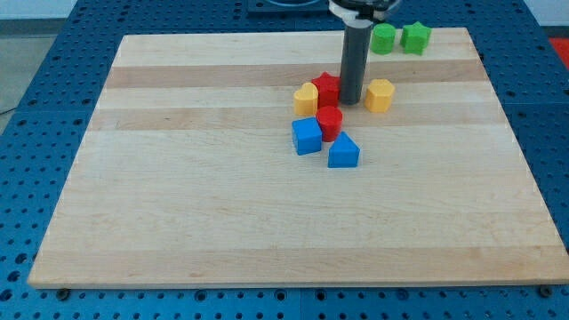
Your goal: Move the yellow hexagon to the top right
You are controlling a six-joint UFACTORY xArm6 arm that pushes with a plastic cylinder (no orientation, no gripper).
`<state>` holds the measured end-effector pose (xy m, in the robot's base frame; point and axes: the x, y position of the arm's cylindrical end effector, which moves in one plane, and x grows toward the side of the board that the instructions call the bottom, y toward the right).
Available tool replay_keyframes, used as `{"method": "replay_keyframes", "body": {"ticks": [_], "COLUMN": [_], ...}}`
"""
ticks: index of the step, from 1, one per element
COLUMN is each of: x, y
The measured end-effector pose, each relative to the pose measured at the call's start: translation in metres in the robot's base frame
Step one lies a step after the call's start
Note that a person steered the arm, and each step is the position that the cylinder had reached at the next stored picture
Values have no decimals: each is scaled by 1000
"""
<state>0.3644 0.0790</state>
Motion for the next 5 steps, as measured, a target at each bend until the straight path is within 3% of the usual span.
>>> {"method": "replay_keyframes", "body": {"ticks": [1,2,3,4,5], "x": [26,4,-44,-44,-2], "y": [15,61,116,132,130]}}
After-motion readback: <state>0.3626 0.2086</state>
